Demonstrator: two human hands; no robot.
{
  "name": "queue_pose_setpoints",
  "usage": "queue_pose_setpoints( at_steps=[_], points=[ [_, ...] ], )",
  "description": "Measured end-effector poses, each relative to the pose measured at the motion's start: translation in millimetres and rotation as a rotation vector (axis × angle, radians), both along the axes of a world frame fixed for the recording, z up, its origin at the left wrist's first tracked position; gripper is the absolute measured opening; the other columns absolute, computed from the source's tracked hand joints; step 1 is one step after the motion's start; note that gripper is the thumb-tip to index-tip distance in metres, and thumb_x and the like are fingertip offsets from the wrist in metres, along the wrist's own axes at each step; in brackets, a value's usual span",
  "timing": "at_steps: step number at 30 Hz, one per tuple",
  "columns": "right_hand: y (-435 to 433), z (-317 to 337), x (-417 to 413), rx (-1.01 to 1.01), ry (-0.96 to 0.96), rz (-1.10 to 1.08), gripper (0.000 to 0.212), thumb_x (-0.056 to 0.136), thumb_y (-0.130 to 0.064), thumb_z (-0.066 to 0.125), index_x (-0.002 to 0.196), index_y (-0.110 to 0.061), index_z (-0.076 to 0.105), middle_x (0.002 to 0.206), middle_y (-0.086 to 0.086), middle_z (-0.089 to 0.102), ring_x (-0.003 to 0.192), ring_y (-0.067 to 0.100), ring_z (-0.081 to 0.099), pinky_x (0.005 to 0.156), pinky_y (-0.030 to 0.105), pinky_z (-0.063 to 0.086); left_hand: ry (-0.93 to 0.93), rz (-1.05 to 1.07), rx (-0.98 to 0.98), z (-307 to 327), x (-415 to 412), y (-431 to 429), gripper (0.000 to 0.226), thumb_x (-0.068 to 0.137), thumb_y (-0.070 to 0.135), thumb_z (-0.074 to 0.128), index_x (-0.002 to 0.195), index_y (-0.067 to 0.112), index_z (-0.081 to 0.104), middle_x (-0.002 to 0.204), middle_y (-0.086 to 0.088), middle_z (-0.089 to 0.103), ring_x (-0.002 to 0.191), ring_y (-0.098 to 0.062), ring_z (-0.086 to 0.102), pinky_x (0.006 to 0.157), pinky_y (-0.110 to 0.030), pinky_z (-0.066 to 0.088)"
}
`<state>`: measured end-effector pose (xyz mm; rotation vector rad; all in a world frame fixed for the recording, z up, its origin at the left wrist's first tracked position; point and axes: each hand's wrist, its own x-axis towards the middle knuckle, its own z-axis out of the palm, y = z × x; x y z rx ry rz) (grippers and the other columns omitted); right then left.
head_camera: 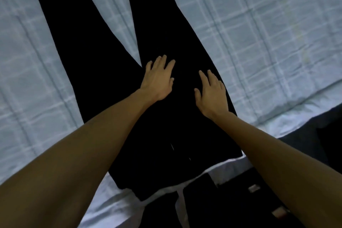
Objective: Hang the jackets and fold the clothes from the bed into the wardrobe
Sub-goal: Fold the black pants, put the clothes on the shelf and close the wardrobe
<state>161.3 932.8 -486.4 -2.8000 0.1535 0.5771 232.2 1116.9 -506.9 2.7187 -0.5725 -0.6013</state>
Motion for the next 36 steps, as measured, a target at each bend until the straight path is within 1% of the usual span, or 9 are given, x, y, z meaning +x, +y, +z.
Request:
queue_pose_setpoints(
  at_steps=[9, 15, 17, 19, 22, 25, 27, 33, 36],
  points=[
    [-44.7, -6.6, -93.9, -0.057, -0.078, -0.247, 0.057, 0.098, -0.043, 0.034, 0.147, -0.014, 0.024, 0.151, 0.017, 0.027, 0.138, 0.032, 0.026, 0.113, 0.05, 0.019, -0.196, -0.283, 0.11, 18.5, -37.2, -59.5, 0.062, 0.096, 0.022, 0.044, 0.15, 0.017, 0.015, 0.157, -0.015, 0.011, 0.145, -0.029, 0.011, 0.116, -0.046, 0.009],
    [-62.1, 7.7, -142.7, -0.121, 0.053, -0.406, 0.06, 0.093, -0.043, 0.043, 0.141, -0.011, 0.027, 0.126, 0.015, 0.053, 0.116, 0.034, 0.048, 0.099, 0.046, 0.033, -0.304, -0.672, 0.349, 28.0, -22.8, -123.6, 0.086, 0.082, 0.016, 0.061, 0.15, 0.017, 0.008, 0.157, -0.017, 0.008, 0.144, -0.032, 0.009, 0.114, -0.049, 0.013],
    [-65.3, 10.0, -148.8, -0.106, 0.09, -0.428, 0.047, 0.093, -0.045, 0.043, 0.123, -0.009, 0.043, 0.113, 0.014, 0.061, 0.106, 0.034, 0.053, 0.091, 0.044, 0.036, -0.318, -0.788, 0.415, 26.0, -27.0, -138.4, 0.084, 0.081, 0.019, 0.063, 0.149, 0.017, 0.013, 0.152, -0.018, 0.022, 0.141, -0.032, 0.018, 0.112, -0.048, 0.015],
    [-65.7, 11.6, -152.4, -0.062, 0.055, -0.435, 0.036, 0.093, -0.042, 0.045, 0.108, -0.01, 0.05, 0.102, 0.011, 0.063, 0.097, 0.032, 0.057, 0.088, 0.042, 0.037, -0.324, -0.845, 0.425, 24.0, -32.1, -145.5, 0.07, 0.08, 0.021, 0.062, 0.141, 0.019, 0.029, 0.132, -0.015, 0.044, 0.126, -0.032, 0.038, 0.106, -0.045, 0.023],
    [-55.4, 18.9, -157.5, 0.11, -0.124, -0.468, 0.025, 0.093, -0.031, 0.049, 0.105, -0.01, 0.052, 0.099, 0.01, 0.06, 0.087, 0.031, 0.058, 0.084, 0.042, 0.043, -0.334, -0.879, 0.436, 30.4, -34.7, -142.7, 0.043, 0.083, 0.024, 0.057, 0.124, 0.022, 0.045, 0.111, -0.01, 0.055, 0.105, -0.028, 0.048, 0.092, -0.04, 0.032],
    [-30.4, 33.4, -157.9, 0.223, -0.206, -0.448, 0.025, 0.092, -0.026, 0.051, 0.11, -0.009, 0.053, 0.108, 0.01, 0.052, 0.081, 0.031, 0.057, 0.07, 0.041, 0.048, -0.436, -0.919, 0.375, 45.4, -28.4, -115.8, 0.025, 0.085, 0.023, 0.053, 0.109, 0.019, 0.058, 0.106, -0.009, 0.053, 0.101, -0.028, 0.047, 0.088, -0.039, 0.033],
    [-6.4, 42.8, -157.0, 0.262, -0.212, -0.376, 0.027, 0.091, -0.024, 0.052, 0.114, -0.009, 0.054, 0.115, 0.009, 0.052, 0.082, 0.032, 0.059, 0.07, 0.043, 0.049, -0.514, -0.924, 0.321, 57.0, -24.5, -81.6, 0.023, 0.081, 0.022, 0.054, 0.103, 0.016, 0.06, 0.108, -0.01, 0.053, 0.104, -0.029, 0.047, 0.089, -0.04, 0.034],
    [92.3, 77.3, -154.6, 0.295, -0.121, -0.061, 0.023, 0.089, -0.021, 0.054, 0.11, -0.012, 0.058, 0.147, 0.003, 0.039, 0.093, 0.028, 0.061, 0.07, 0.033, 0.043, -0.416, -0.864, 0.411, 95.6, -43.5, 40.5, 0.036, 0.08, 0.019, 0.055, 0.115, 0.013, 0.059, 0.132, -0.011, 0.053, 0.135, -0.031, 0.035, 0.111, -0.044, 0.016],
    [148.0, 83.5, -163.1, 0.314, -0.041, 0.077, 0.019, 0.086, -0.019, 0.055, 0.103, -0.011, 0.059, 0.138, 0.005, 0.047, 0.091, 0.03, 0.061, 0.071, 0.034, 0.048, -0.411, -0.798, 0.455, 101.3, -71.2, 108.4, 0.036, 0.077, 0.015, 0.059, 0.113, 0.013, 0.061, 0.132, -0.014, 0.052, 0.132, -0.033, 0.037, 0.112, -0.045, 0.014]
  ],
)
